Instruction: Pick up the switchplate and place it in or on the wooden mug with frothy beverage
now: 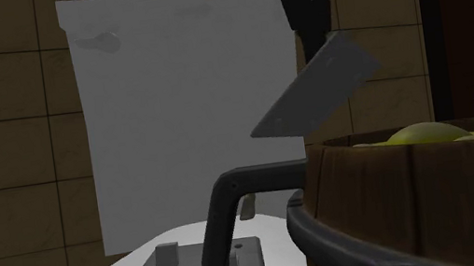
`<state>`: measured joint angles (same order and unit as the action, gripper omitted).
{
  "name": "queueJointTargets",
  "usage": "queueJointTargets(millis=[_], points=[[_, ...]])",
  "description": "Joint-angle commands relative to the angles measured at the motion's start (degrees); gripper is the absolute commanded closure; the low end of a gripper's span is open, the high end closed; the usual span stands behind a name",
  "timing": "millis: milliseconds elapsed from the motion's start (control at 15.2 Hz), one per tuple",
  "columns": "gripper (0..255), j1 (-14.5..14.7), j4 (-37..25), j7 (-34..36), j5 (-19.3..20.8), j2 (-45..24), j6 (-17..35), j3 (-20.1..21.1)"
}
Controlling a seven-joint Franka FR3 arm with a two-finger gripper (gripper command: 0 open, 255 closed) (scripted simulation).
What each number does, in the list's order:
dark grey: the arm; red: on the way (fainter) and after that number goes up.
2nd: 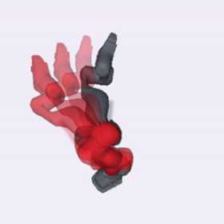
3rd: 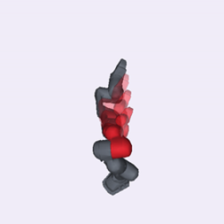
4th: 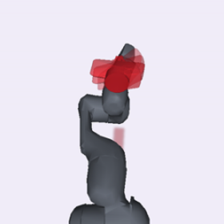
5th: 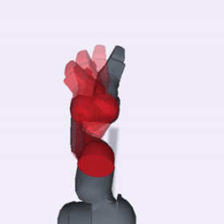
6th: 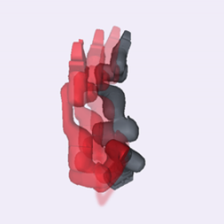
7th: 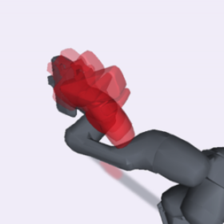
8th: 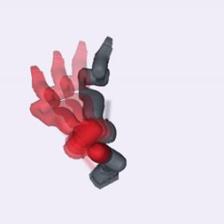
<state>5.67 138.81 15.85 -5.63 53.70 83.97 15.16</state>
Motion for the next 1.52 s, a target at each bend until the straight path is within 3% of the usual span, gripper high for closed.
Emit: queueJointTargets(millis=[0,990,1452], points=[[255,-0.23,-1.96,-0.23,0.39,-0.59,-1.37,-0.37],[255,4.02,-11.07,18.35,-14.96,1.89,-10.25,16.46],[255,5.01,-4.78,18.08,-16.67,4.16,-6.14,18.03]])
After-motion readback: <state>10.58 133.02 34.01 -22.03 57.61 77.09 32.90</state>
